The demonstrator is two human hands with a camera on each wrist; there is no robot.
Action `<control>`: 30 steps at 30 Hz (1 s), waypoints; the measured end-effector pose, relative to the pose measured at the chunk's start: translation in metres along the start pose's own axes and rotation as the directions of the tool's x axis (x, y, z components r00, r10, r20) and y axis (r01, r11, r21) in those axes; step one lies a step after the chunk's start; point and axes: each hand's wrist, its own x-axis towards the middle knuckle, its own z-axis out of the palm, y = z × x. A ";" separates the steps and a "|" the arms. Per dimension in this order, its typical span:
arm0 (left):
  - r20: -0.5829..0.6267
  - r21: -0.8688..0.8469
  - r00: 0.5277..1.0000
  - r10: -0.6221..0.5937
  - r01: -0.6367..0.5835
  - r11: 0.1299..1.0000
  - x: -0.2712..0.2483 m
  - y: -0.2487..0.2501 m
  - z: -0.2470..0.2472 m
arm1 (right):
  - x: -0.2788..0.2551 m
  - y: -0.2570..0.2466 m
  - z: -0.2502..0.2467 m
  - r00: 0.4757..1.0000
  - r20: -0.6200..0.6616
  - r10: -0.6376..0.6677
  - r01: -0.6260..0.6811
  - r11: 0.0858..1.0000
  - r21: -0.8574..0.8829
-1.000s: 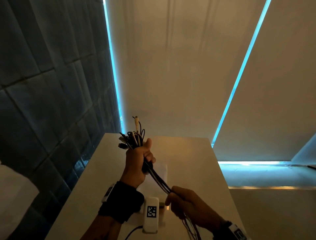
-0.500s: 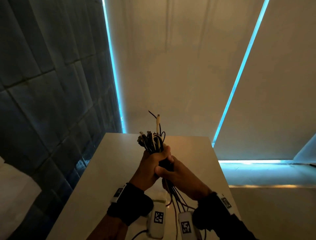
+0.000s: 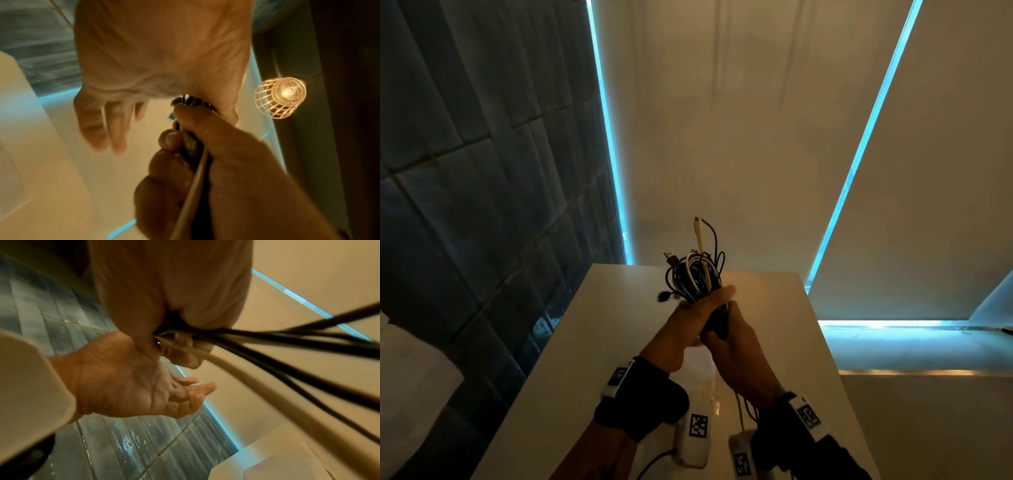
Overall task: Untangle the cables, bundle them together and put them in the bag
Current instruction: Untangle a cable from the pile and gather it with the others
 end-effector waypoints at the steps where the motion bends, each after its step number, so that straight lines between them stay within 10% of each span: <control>1: 0.083 -0.020 0.995 -0.051 0.053 0.998 0.000 -0.001 -0.003 | 0.000 0.001 0.000 1.000 0.016 -0.012 0.012 1.000 -0.002; 8: 0.223 -0.456 0.965 0.141 -0.024 0.889 0.000 0.008 -0.009 | -0.005 -0.012 -0.003 0.965 0.262 0.029 -0.091 0.970 0.228; 19: 0.156 -0.492 0.977 0.147 -0.052 0.869 0.013 0.007 -0.007 | -0.022 0.019 -0.006 0.933 0.309 0.185 -0.245 0.955 0.167; 26: 0.063 -0.527 0.986 0.156 -0.100 0.844 0.019 0.028 -0.027 | -0.040 0.070 -0.028 0.718 0.538 0.442 -0.367 0.897 -0.247; 30: -0.015 -0.510 0.991 0.136 -0.125 0.851 0.015 0.014 -0.009 | -0.011 0.026 -0.038 0.858 0.461 0.227 -0.216 0.973 -0.077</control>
